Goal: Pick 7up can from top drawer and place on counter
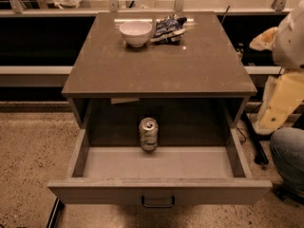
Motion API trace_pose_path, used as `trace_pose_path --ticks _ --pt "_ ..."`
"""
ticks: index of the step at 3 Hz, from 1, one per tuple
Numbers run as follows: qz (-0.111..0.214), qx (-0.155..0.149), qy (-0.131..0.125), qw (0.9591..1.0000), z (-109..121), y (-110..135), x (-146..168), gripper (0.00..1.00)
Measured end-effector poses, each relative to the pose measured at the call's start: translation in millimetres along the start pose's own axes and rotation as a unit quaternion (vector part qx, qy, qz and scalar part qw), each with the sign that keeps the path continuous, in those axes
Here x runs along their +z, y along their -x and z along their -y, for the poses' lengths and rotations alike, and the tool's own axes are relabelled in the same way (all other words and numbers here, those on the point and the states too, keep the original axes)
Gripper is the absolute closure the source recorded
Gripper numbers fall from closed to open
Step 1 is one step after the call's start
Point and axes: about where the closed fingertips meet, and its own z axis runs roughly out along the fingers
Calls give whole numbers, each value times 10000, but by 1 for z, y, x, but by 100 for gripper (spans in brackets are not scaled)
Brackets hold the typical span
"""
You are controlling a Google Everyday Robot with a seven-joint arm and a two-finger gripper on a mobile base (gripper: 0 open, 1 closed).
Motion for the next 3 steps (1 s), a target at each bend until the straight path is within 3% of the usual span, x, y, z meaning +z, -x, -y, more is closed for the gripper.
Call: trace_pose_path --ticks 1,2,3 --pt "764 82 171 9969 -37 8 45 0" --pt "1632 377 428 9849 -70 17 110 0" --pt "1910 669 432 9784 -82 22 128 0"
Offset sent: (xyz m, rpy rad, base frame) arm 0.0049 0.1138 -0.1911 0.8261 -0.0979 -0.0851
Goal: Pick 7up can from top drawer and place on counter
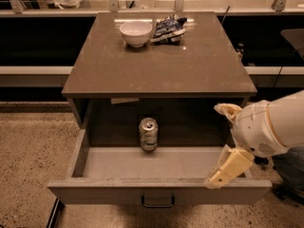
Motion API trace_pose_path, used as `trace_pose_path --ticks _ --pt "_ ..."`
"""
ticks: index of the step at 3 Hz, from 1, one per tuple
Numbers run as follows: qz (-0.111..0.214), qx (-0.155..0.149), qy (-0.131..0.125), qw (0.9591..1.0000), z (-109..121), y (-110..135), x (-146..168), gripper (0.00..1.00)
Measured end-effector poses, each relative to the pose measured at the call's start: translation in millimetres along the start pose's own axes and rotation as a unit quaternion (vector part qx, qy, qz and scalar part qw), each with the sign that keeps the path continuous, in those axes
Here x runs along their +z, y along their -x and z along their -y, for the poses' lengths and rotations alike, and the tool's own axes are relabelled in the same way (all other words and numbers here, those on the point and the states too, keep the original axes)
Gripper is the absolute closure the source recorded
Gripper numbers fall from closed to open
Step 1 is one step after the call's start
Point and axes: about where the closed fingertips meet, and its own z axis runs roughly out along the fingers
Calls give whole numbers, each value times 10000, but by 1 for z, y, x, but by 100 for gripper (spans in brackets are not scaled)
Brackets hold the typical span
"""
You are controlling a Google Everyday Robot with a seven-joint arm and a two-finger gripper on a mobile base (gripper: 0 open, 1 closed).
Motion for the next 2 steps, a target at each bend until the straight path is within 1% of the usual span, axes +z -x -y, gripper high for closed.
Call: trace_pose_path --ticks 1,2 --pt "60 -69 4 10000 8 3 5 0" --pt "666 42 -52 9978 15 -8 36 0"
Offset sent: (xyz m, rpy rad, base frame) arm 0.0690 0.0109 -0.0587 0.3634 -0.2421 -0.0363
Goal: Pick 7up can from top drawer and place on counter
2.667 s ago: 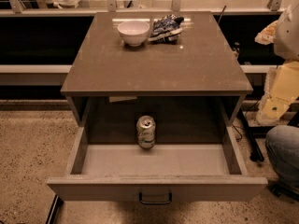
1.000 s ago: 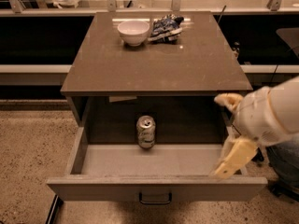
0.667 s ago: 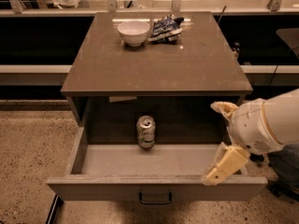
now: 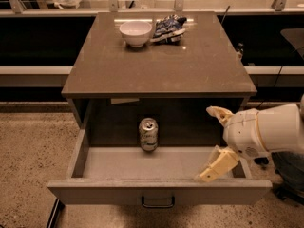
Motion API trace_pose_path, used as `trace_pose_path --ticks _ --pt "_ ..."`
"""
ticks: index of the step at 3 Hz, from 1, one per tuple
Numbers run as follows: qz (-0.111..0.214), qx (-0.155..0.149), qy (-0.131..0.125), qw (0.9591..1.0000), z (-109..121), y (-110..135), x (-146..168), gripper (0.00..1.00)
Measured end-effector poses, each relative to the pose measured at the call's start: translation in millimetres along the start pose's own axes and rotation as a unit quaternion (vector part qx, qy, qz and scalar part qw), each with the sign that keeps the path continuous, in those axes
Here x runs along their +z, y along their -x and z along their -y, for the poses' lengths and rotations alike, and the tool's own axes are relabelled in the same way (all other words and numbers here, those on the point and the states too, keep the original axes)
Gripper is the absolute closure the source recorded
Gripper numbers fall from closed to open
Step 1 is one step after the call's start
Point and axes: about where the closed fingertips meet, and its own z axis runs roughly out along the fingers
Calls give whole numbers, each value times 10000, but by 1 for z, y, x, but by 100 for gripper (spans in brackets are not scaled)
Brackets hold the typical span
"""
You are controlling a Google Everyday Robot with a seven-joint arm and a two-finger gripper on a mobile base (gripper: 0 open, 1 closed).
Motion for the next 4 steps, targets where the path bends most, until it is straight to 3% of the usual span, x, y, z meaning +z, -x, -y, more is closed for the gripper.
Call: trace_pose_path --ticks 1,2,3,4 --pt "1340 68 -412 9901 27 -3 44 0" --pt "1790 -367 -617 9812 38 4 64 0" --pt "1806 -476 -598 9806 36 5 67 0" --pt "1747 -316 -512 9828 37 3 73 0"
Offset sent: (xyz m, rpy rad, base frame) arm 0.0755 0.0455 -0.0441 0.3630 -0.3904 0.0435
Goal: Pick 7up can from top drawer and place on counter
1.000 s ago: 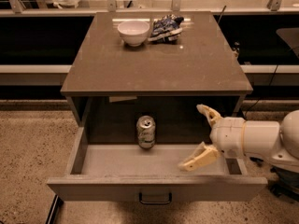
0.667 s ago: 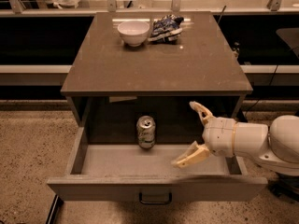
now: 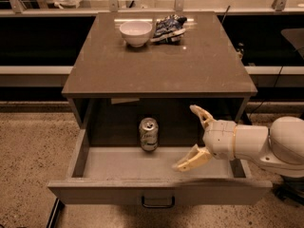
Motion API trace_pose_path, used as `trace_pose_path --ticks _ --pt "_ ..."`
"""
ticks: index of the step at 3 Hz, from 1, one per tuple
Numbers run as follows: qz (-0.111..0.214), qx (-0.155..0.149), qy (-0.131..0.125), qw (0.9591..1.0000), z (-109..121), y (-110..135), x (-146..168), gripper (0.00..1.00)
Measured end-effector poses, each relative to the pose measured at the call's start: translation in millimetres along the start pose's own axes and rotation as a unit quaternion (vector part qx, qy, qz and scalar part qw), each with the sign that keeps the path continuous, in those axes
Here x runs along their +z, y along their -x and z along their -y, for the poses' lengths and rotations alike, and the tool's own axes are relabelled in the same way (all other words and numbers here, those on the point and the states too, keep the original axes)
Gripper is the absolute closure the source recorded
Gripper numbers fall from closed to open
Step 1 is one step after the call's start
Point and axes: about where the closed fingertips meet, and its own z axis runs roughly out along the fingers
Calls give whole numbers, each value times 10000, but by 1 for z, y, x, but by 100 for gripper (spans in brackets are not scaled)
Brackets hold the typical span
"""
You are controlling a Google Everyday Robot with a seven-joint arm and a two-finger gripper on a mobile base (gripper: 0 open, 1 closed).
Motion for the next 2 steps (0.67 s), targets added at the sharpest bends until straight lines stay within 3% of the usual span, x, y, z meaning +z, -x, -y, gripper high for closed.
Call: trace_pose_path --ticks 1,2 --pt "-267 664 -158 9973 -4 -27 22 0" --pt "-553 716 -430 9950 2 -47 38 0"
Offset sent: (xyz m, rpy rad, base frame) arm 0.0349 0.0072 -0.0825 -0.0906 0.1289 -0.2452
